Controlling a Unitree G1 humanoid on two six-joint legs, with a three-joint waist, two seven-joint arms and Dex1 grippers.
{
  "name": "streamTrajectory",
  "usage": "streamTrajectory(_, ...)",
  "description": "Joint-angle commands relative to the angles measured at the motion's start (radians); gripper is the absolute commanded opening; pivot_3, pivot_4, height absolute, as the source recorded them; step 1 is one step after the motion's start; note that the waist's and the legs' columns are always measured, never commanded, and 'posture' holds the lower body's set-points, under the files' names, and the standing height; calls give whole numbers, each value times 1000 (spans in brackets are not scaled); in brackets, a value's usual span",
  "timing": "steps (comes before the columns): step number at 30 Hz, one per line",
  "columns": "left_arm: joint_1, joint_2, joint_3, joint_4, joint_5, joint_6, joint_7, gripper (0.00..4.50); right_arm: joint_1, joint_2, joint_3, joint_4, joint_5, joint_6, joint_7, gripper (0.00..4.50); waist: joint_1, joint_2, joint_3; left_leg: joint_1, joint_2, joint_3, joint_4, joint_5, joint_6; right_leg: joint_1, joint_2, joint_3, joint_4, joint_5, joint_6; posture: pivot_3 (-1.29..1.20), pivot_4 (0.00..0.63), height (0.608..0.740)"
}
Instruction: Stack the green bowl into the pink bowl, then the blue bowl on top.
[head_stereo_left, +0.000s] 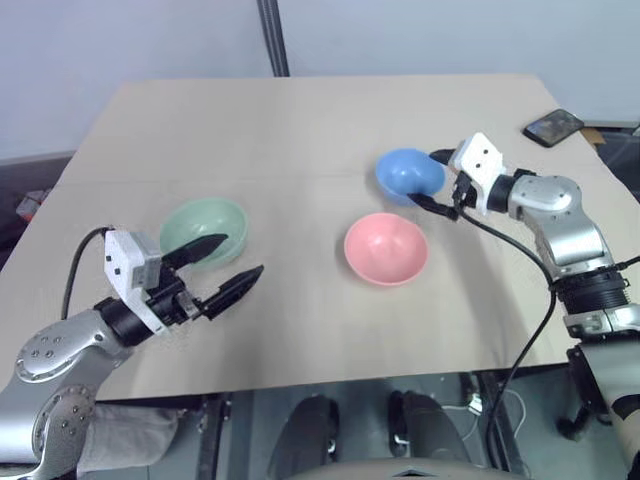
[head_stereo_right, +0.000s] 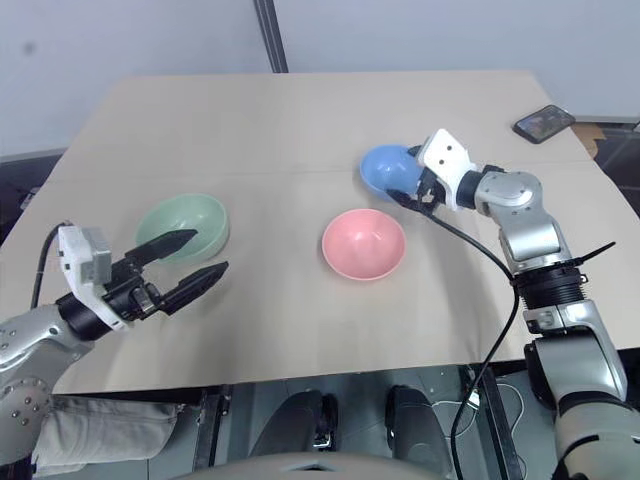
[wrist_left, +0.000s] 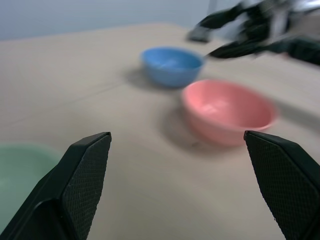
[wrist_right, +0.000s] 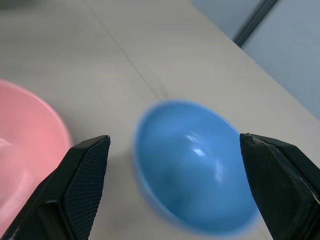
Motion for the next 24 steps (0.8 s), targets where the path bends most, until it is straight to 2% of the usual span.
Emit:
streamTrajectory(1,-33,28,-42,-129,187,110,254,4500,94,-28,-89,-339,278,143,154,4362,10,0,0,0,0,-1,0,0,0,0,-2,0,0,0,0,0,150,740)
streamTrajectory(3,-58,35,-68,-161,213,165,304,4500,144,-54,-96,-448,339,186,192,4362,16,0,0,0,0,-3,0,-1,1,1,-3,-2,0,0,0,0,150,740)
streamTrajectory(8,-182,148,-190,-166,271,420,374,4500,330,-107,-140,-669,467,325,160,4362,15,-1,0,1,-1,-4,0,-2,3,3,-6,-5,1,0,-2,0,150,740)
streamTrajectory(18,-311,204,-344,-104,375,596,407,4500,413,-114,-177,-705,440,316,77,4362,13,-1,1,2,1,-2,0,0,0,1,-2,-2,2,0,-2,0,150,740)
streamTrajectory(24,-348,210,-405,-80,455,616,430,4500,402,-94,-173,-704,430,320,21,4362,13,-2,2,1,0,-1,0,1,-2,1,-2,-2,1,1,-1,0,150,740)
